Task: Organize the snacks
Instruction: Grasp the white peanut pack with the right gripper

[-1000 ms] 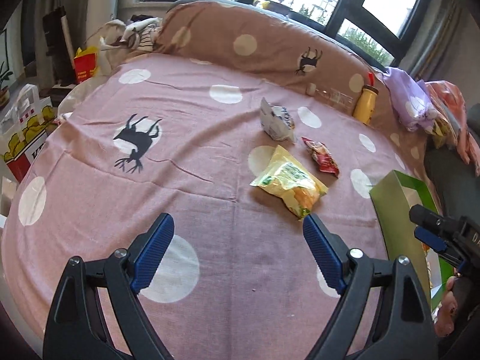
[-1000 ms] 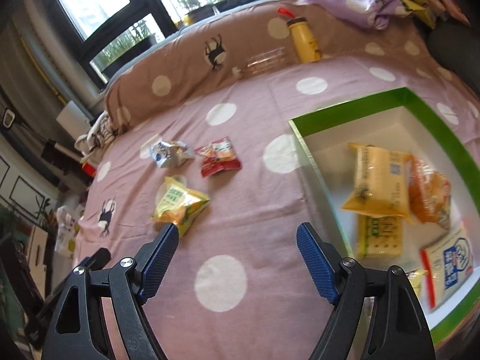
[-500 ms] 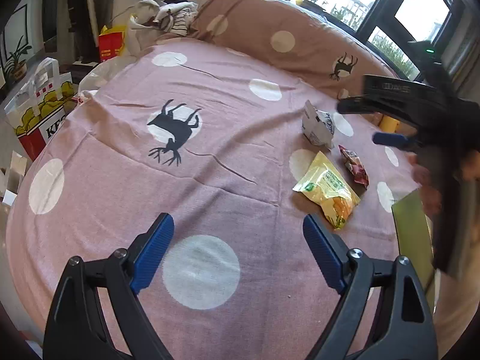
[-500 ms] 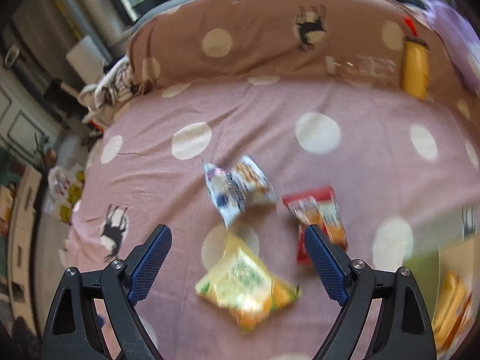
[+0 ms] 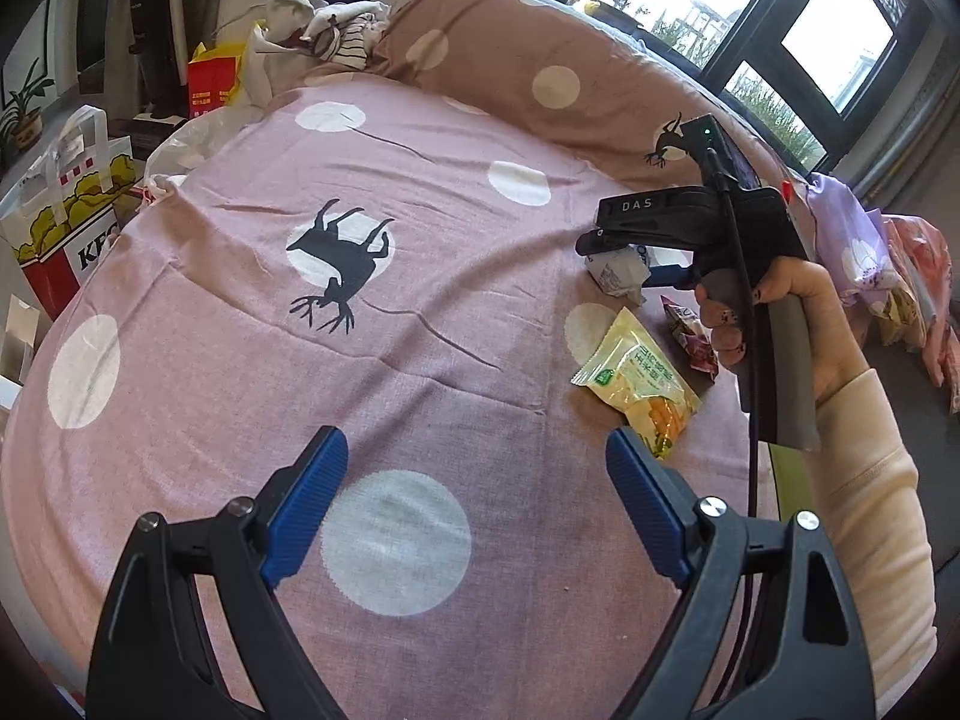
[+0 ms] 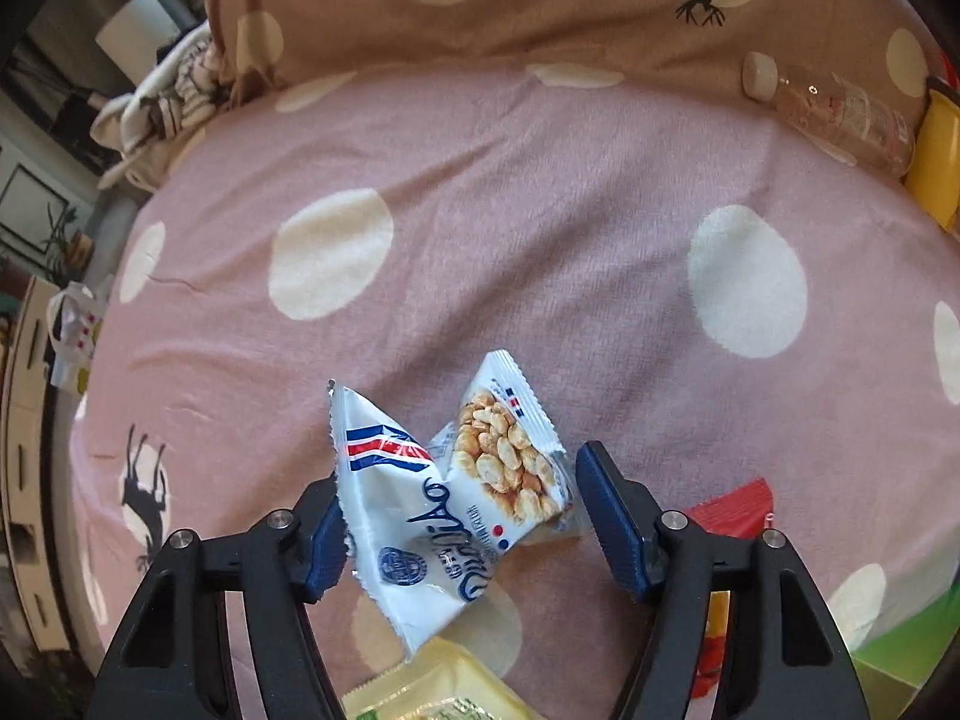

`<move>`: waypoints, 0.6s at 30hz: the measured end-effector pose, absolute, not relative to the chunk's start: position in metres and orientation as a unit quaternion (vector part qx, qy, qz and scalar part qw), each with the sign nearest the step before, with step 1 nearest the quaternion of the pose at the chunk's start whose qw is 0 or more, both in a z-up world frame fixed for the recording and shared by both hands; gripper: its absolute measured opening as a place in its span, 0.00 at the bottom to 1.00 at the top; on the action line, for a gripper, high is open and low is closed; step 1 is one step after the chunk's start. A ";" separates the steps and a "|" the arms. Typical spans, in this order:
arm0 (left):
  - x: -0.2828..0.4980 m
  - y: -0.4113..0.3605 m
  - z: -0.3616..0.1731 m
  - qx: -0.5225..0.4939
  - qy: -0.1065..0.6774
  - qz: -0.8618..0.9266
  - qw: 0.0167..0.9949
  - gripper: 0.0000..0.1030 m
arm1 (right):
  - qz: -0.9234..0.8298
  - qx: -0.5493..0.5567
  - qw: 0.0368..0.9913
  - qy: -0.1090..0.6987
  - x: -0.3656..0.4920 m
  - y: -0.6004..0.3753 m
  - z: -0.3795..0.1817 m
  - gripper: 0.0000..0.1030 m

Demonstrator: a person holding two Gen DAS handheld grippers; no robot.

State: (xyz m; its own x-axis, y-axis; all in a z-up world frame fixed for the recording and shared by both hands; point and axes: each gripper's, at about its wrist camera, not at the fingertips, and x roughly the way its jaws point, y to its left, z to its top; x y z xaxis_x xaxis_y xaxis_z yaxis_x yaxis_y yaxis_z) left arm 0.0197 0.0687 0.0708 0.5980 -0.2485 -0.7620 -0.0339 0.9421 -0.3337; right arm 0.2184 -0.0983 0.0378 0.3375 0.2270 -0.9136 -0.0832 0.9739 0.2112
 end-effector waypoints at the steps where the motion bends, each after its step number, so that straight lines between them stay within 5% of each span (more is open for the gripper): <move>1: 0.020 0.069 0.071 -0.158 0.444 -0.061 0.880 0.86 | 0.093 0.062 0.819 0.563 0.216 -0.100 0.040 0.59; 13: 0.018 0.061 0.069 -0.148 0.450 -0.056 0.879 0.86 | 0.089 0.058 0.880 0.464 0.076 -0.124 0.102 0.53; 18: 0.017 0.057 0.065 -0.144 0.458 -0.053 0.876 0.86 | 0.062 0.083 0.864 0.493 0.024 -0.143 0.088 0.53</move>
State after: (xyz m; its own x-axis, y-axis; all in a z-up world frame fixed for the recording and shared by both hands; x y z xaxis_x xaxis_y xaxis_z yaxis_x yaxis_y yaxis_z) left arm 0.0170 0.0570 0.0646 0.5751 -0.2240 -0.7868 -0.0401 0.9529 -0.3006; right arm 0.0241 -0.1435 0.0878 0.5057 0.1883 -0.8419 -0.0250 0.9787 0.2039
